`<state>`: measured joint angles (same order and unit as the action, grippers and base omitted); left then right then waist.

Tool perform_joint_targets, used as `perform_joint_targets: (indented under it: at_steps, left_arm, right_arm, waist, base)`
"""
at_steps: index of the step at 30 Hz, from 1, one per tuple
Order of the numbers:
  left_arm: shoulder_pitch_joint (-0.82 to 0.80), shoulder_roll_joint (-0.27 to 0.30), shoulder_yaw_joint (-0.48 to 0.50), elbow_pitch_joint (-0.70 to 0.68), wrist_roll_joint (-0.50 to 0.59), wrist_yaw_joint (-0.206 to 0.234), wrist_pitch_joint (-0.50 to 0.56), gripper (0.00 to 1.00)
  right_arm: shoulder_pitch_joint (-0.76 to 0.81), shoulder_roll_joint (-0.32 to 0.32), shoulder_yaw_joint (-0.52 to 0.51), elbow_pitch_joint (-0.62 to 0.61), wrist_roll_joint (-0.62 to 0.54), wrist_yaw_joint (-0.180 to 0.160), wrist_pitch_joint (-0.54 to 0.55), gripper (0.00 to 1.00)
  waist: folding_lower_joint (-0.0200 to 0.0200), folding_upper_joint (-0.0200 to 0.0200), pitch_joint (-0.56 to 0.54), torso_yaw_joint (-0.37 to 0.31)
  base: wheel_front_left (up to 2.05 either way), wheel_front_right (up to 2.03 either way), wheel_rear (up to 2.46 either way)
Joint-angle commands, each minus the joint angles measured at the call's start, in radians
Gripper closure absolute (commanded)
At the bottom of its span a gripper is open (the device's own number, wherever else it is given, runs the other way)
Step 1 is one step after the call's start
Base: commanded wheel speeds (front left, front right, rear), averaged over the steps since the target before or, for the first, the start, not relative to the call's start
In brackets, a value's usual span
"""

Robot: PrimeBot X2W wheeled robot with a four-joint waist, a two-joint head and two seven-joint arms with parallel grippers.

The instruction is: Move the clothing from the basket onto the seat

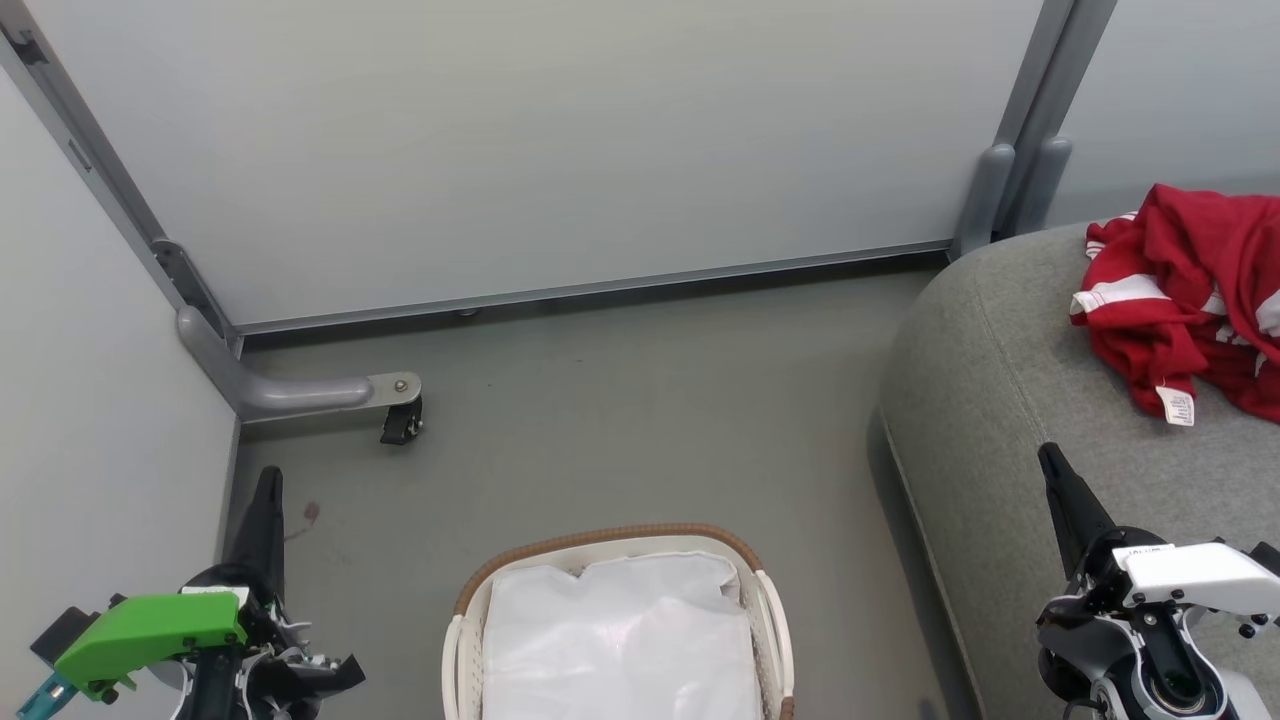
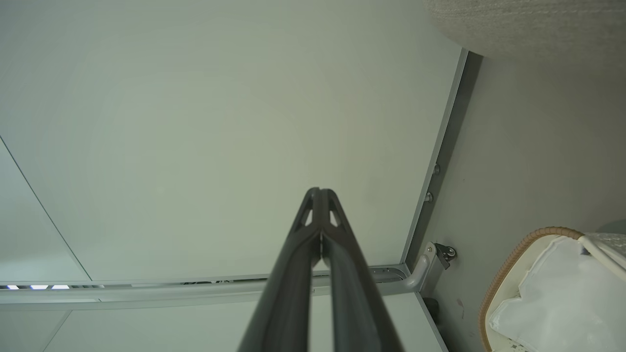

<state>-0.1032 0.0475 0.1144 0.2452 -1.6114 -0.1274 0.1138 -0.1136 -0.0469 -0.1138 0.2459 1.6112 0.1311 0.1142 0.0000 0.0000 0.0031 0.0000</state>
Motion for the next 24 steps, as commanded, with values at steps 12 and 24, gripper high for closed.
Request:
perform_joint_targets:
  at_steps: [12,24]
  left_arm:
    - [-0.01,0.005,0.002,-0.002,-0.003,-0.007,0.004,1.0]
    - [-0.01,0.005,0.002,-0.002,-0.003,-0.007,0.004,1.0]
  right_arm:
    - [0.01,-0.006,-0.002,-0.004,0.003,-0.001,0.003,1.0]
    - [0.01,-0.006,-0.002,-0.004,0.003,-0.001,0.003,1.0]
  waist:
    - [0.0,0.0,0.0,0.0]
    - [0.0,0.0,0.0,0.0]
  base:
    - [0.0,0.0,0.0]
    - [0.0,0.0,0.0]
